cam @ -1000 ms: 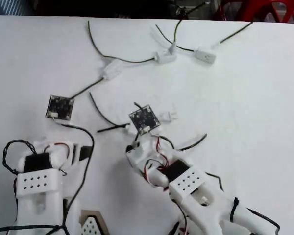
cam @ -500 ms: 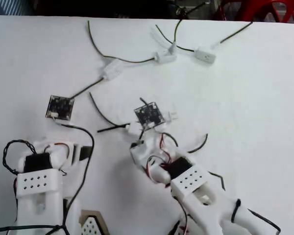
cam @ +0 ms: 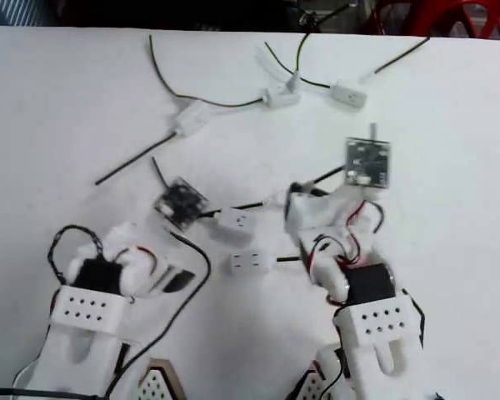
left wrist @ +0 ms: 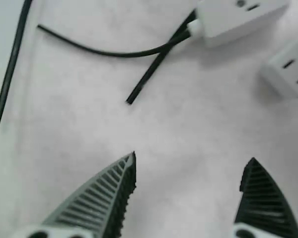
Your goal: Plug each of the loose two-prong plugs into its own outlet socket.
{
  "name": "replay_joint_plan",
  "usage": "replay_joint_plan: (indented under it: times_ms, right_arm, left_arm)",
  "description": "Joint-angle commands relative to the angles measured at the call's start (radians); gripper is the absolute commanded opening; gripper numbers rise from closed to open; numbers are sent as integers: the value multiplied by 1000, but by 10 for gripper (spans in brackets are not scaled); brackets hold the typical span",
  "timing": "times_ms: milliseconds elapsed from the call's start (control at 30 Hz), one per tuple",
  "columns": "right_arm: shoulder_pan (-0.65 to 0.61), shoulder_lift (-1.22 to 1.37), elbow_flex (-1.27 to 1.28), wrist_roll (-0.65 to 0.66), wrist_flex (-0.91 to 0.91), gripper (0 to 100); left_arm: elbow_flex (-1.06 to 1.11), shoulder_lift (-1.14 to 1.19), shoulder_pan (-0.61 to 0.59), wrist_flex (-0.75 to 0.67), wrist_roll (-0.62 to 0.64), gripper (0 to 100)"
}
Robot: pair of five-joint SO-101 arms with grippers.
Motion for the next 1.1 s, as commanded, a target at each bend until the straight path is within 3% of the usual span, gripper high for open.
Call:
replay_joint_plan:
  times_ms: [0,133,333,767,1067]
  right_arm:
    - [99,22,-48,-28,-58,17]
    - [196,41,-48,-118,-107,17]
    - [318,47,-48,-123,-125,17]
    - [340,47,-48,-120,-125,17]
    - [340,47,-48,-120,-119,17]
  left_arm:
    - [-100,-22,150,-8,-18,332]
    - [-152,-21,257,23,-58,332]
    - [-232,44,372,54,-64,332]
    - [-686,792,446,54,-69,330]
    - [-862,1093,503,54,-71,329]
